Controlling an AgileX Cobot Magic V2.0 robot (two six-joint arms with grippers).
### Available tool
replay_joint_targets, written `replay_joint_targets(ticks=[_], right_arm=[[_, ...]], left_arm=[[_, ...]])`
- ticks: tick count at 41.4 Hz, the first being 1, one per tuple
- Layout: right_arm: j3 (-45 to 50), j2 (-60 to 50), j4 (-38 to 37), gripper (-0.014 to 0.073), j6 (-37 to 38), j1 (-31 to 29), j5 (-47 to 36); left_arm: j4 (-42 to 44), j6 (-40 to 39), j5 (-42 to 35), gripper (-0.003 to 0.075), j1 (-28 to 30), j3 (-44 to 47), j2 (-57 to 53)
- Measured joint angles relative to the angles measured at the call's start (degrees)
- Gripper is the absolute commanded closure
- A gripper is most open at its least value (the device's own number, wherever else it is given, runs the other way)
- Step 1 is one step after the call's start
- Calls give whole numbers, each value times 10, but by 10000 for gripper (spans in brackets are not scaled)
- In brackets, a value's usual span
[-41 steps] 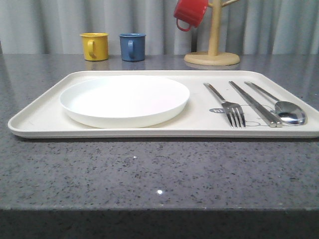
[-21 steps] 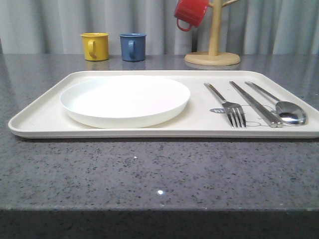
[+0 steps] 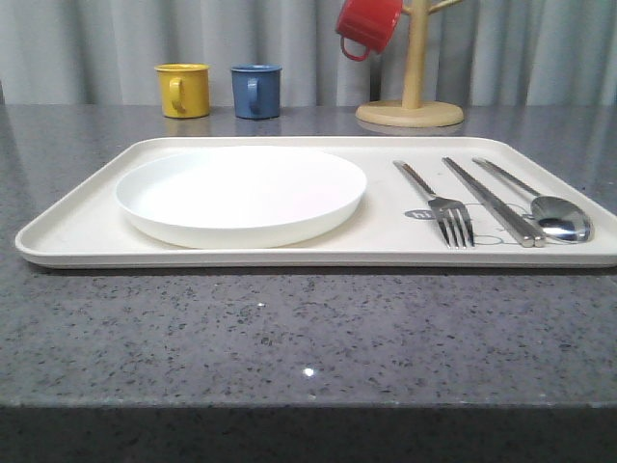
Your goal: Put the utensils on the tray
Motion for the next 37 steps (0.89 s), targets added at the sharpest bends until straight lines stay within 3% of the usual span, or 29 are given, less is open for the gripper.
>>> replay_joint_targets(ticks=[37], right_arm=[[0,0,36,661,-44,8,-9]], left_arm=[[0,0,0,740,0,0,0]])
